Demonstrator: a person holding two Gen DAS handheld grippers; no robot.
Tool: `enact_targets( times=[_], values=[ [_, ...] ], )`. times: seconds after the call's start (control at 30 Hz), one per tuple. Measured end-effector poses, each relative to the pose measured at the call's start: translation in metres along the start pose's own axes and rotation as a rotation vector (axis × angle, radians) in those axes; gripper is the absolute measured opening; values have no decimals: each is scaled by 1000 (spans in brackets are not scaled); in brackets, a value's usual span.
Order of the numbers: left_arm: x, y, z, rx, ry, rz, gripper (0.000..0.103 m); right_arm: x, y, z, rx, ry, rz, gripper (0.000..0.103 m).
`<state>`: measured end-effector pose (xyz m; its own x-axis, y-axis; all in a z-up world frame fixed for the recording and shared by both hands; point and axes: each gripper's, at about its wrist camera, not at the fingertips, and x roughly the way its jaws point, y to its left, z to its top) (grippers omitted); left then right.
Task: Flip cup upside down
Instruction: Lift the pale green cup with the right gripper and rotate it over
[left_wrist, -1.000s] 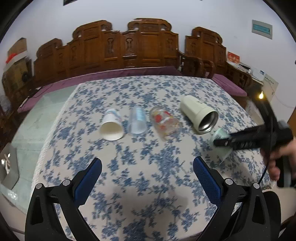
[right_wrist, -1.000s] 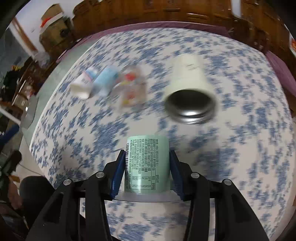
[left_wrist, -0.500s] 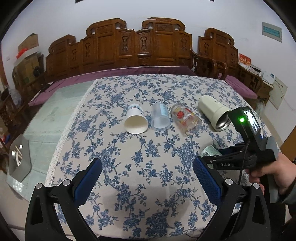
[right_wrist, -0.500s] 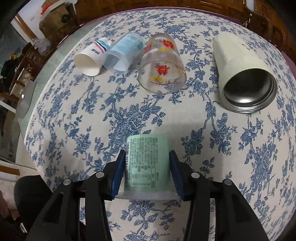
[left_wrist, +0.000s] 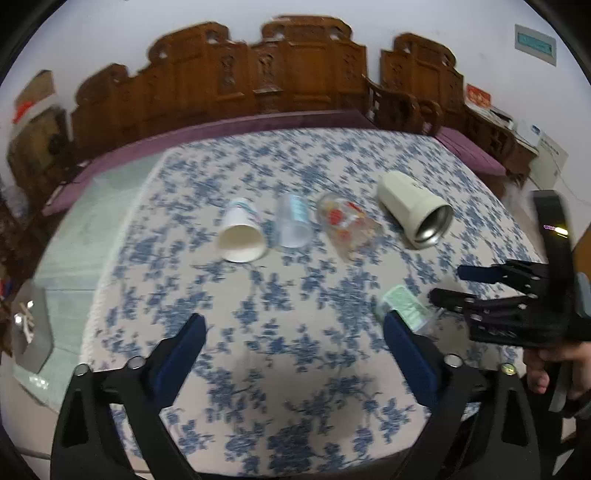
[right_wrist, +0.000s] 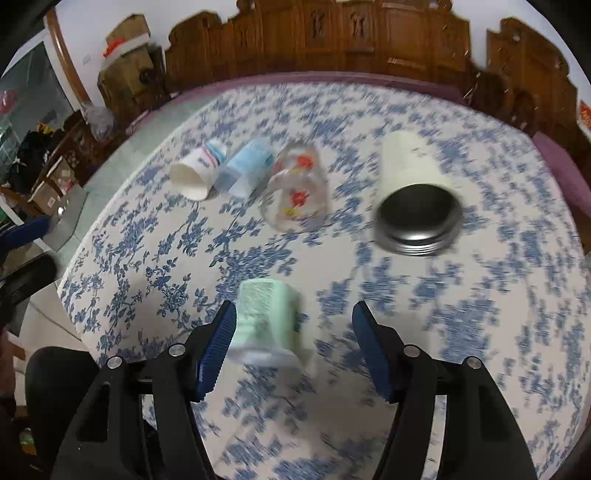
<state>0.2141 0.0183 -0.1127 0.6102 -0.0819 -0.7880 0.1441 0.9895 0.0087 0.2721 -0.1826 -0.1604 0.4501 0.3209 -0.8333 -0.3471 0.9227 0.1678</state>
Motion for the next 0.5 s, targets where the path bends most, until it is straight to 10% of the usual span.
enact_targets(
  times=[0.5],
  values=[
    [105,-66,32,-74,355,-160,65,-49,-43,-57,52,-78,3,68]
  ],
)
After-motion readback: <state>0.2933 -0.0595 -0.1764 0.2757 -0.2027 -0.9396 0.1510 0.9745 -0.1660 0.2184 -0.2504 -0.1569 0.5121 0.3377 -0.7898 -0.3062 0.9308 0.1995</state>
